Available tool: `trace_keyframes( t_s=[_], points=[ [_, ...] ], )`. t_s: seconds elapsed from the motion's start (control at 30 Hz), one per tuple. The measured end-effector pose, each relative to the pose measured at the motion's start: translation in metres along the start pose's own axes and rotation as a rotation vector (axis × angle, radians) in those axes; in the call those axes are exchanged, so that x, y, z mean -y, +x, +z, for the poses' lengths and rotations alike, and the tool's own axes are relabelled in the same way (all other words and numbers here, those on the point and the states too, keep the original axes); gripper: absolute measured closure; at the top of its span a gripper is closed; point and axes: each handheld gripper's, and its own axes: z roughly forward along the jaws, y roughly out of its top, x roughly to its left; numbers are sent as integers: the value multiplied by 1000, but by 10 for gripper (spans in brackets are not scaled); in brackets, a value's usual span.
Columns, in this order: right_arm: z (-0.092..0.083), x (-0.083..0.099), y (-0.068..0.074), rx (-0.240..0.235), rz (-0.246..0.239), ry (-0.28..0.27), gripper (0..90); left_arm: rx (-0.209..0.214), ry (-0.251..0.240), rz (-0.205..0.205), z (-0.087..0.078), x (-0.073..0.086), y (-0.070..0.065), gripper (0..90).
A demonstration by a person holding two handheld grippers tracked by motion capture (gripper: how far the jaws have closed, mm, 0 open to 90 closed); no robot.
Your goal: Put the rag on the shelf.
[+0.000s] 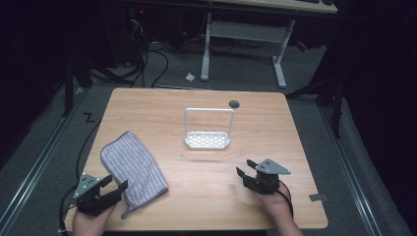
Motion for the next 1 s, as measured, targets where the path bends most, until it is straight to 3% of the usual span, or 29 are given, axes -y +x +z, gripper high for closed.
trace_keyframes(
  t_s=[0.2,0.3,0.37,0.5,0.53,0.6,0.63,0.7,0.73,0.83,1.0],
  points=[
    [-4,9,-3,2,-4,35,478,-4,10,33,8,-3,-7,339],
    [-8,8,-4,3,29,19,478,16,11,51,10,-4,-14,336],
    [-7,7,-4,4,33,22,479,38,10,41,8,-5,-17,350],
    [0,6,-2,-5,29,37,482,139,-1,2,2,-5,-24,525],
    [1,5,-1,-8,26,35,482,148,-3,18,2,-5,-29,576],
    [4,3,1,-14,21,35,482,137,1,37,2,-5,-34,721],
    [6,2,3,-16,14,38,482,56,42,121,7,-6,-50,818],
    [8,2,4,-21,9,45,484,47,66,166,15,-7,-62,898],
    [9,2,5,-24,3,47,486,41,93,206,22,-7,-70,899],
    [11,1,7,-29,-9,48,487,22,149,252,38,-4,-80,899],
    [10,1,5,-31,-3,46,487,12,214,263,57,3,-87,900]
  ],
)
